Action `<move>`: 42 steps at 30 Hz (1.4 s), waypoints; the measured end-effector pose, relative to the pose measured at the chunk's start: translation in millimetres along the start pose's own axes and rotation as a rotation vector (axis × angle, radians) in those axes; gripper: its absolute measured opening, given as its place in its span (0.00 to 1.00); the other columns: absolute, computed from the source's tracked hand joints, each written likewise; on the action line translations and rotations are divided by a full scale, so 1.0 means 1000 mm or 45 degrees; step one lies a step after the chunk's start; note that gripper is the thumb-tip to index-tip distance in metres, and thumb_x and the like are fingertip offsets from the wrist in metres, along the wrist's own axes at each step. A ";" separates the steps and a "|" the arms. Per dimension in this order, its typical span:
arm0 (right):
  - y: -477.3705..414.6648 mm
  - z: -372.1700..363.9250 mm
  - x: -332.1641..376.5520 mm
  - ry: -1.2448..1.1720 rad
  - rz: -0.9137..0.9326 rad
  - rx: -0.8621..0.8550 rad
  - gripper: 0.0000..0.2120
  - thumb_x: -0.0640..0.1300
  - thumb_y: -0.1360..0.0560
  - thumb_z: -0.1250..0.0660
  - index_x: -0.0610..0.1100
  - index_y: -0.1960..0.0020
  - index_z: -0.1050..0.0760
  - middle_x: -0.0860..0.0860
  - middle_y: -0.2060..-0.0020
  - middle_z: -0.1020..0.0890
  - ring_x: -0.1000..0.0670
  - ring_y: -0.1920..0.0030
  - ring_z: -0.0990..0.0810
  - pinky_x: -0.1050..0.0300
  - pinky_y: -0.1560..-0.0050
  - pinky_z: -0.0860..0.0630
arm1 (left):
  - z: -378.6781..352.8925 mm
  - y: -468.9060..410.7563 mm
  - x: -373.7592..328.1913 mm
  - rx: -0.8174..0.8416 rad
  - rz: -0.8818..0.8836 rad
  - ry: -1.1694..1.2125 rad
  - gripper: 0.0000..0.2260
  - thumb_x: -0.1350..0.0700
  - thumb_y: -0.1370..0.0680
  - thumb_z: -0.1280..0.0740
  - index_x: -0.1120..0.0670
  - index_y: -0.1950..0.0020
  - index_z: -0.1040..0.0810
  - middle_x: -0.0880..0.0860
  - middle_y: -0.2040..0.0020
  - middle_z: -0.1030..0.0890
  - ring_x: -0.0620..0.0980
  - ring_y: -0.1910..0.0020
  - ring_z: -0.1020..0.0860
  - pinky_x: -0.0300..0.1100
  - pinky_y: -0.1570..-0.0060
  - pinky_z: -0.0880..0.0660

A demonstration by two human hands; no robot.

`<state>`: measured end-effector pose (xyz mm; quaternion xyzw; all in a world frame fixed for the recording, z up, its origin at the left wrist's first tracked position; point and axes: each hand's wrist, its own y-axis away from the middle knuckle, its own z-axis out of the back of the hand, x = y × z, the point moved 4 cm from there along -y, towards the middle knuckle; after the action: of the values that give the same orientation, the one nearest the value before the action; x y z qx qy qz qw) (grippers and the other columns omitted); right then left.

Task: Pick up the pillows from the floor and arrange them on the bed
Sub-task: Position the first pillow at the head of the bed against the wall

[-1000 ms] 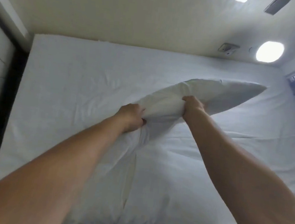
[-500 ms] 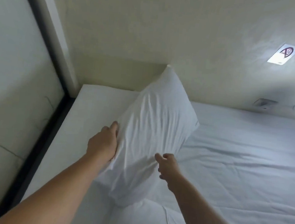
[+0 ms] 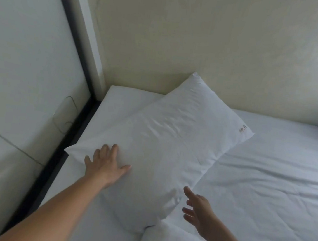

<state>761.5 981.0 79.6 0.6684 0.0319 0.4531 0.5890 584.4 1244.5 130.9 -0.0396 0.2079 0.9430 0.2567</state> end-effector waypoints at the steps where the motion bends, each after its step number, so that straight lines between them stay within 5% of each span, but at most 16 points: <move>1: -0.009 -0.008 0.001 -0.073 0.008 0.050 0.32 0.58 0.30 0.27 0.40 0.36 0.32 0.43 0.41 0.24 0.40 0.45 0.22 0.44 0.48 0.23 | -0.001 -0.013 0.003 -0.003 -0.006 0.005 0.48 0.25 0.35 0.41 0.47 0.24 0.55 0.56 0.22 0.51 0.59 0.24 0.51 0.65 0.29 0.52; 5: -0.039 -0.044 0.002 -0.278 0.175 0.221 0.26 0.59 0.38 0.23 0.51 0.43 0.22 0.49 0.50 0.14 0.44 0.50 0.15 0.44 0.54 0.18 | 0.003 -0.070 0.022 0.056 -0.004 0.017 0.68 0.17 0.55 0.42 0.46 0.25 0.67 0.55 0.21 0.59 0.57 0.23 0.61 0.65 0.31 0.65; 8: -0.044 -0.055 0.002 -0.467 0.314 0.069 0.20 0.49 0.34 0.23 0.44 0.45 0.21 0.47 0.56 0.13 0.46 0.57 0.14 0.49 0.58 0.18 | -0.010 -0.087 0.035 0.146 0.016 0.219 0.67 0.18 0.57 0.36 0.48 0.24 0.49 0.52 0.26 0.37 0.55 0.28 0.38 0.63 0.29 0.48; 11: -0.024 -0.062 0.022 -0.508 0.383 -0.080 0.12 0.39 0.32 0.25 0.36 0.50 0.20 0.43 0.61 0.13 0.43 0.62 0.14 0.53 0.67 0.19 | -0.009 -0.085 0.039 0.125 -0.014 0.412 0.47 0.24 0.47 0.30 0.53 0.39 0.29 0.51 0.43 0.23 0.55 0.44 0.24 0.54 0.41 0.28; 16: 0.050 -0.070 0.143 -0.536 0.717 -0.032 0.12 0.33 0.32 0.27 0.41 0.49 0.19 0.43 0.59 0.13 0.41 0.60 0.14 0.47 0.68 0.18 | 0.064 -0.061 0.045 0.186 -0.190 0.858 0.16 0.41 0.27 0.30 0.49 0.46 0.20 0.51 0.48 0.18 0.50 0.53 0.20 0.44 0.54 0.25; 20: 0.098 -0.077 0.213 -0.207 1.112 -0.012 0.16 0.36 0.31 0.28 0.49 0.46 0.22 0.49 0.54 0.14 0.48 0.55 0.15 0.51 0.58 0.19 | 0.123 -0.020 0.047 -0.359 -0.243 0.935 0.09 0.47 0.24 0.32 0.51 0.56 0.22 0.50 0.61 0.19 0.50 0.60 0.22 0.46 0.59 0.26; 23: 0.103 -0.082 0.227 0.001 1.268 -0.028 0.15 0.39 0.30 0.27 0.55 0.47 0.23 0.55 0.54 0.14 0.53 0.53 0.16 0.53 0.54 0.21 | 0.139 0.014 0.056 -0.846 -0.155 0.894 0.19 0.41 0.25 0.35 0.55 0.65 0.30 0.52 0.71 0.25 0.49 0.70 0.28 0.44 0.70 0.32; 25: 0.085 -0.083 0.219 0.040 1.200 -0.035 0.13 0.43 0.28 0.28 0.55 0.46 0.23 0.54 0.54 0.14 0.53 0.54 0.16 0.54 0.56 0.22 | 0.127 0.024 0.064 -0.896 -0.123 0.898 0.20 0.40 0.25 0.37 0.54 0.66 0.32 0.52 0.73 0.27 0.48 0.72 0.28 0.43 0.72 0.32; 28: 0.033 -0.085 0.172 0.259 0.817 -0.155 0.12 0.52 0.26 0.31 0.48 0.45 0.25 0.47 0.53 0.16 0.48 0.56 0.17 0.51 0.56 0.23 | 0.081 0.013 0.086 -0.621 0.005 0.701 0.18 0.40 0.24 0.38 0.52 0.64 0.32 0.51 0.70 0.25 0.50 0.66 0.25 0.47 0.65 0.31; 31: -0.011 -0.090 0.075 0.505 0.224 -0.041 0.22 0.58 0.26 0.33 0.39 0.47 0.24 0.41 0.55 0.19 0.42 0.56 0.20 0.48 0.52 0.24 | 0.020 0.006 0.119 -0.200 0.303 0.445 0.15 0.38 0.25 0.39 0.48 0.51 0.26 0.50 0.50 0.22 0.55 0.45 0.25 0.53 0.44 0.32; 33: -0.019 -0.090 0.016 0.606 -0.008 -0.009 0.29 0.61 0.30 0.30 0.34 0.46 0.20 0.38 0.49 0.17 0.41 0.49 0.19 0.50 0.46 0.25 | -0.015 0.011 0.143 -0.034 0.507 0.480 0.24 0.32 0.29 0.40 0.42 0.38 0.29 0.52 0.35 0.28 0.57 0.36 0.30 0.56 0.35 0.38; 36: -0.020 -0.093 -0.012 0.578 -0.032 -0.109 0.34 0.59 0.29 0.29 0.31 0.39 0.25 0.36 0.39 0.22 0.42 0.40 0.23 0.55 0.41 0.30 | -0.042 0.015 0.170 0.089 0.673 0.780 0.49 0.23 0.39 0.38 0.46 0.24 0.46 0.55 0.25 0.39 0.59 0.28 0.38 0.58 0.29 0.46; 38: -0.013 -0.101 -0.003 0.643 0.018 -0.112 0.32 0.62 0.27 0.34 0.34 0.40 0.23 0.37 0.40 0.21 0.45 0.44 0.22 0.58 0.46 0.31 | -0.045 0.014 0.175 0.145 0.707 1.150 0.60 0.24 0.46 0.33 0.55 0.23 0.47 0.59 0.26 0.36 0.59 0.29 0.35 0.56 0.29 0.41; 42: 0.007 -0.103 0.002 0.619 0.062 -0.101 0.31 0.66 0.27 0.37 0.37 0.47 0.20 0.41 0.51 0.16 0.45 0.53 0.18 0.53 0.48 0.24 | -0.032 0.018 0.178 0.165 0.649 1.210 0.60 0.24 0.47 0.32 0.59 0.26 0.43 0.61 0.31 0.29 0.61 0.35 0.28 0.57 0.34 0.31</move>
<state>692.5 1058.1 75.5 0.5166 0.1387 0.6156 0.5788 419.9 1300.3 75.9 -0.3940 0.3619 0.8388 -0.1007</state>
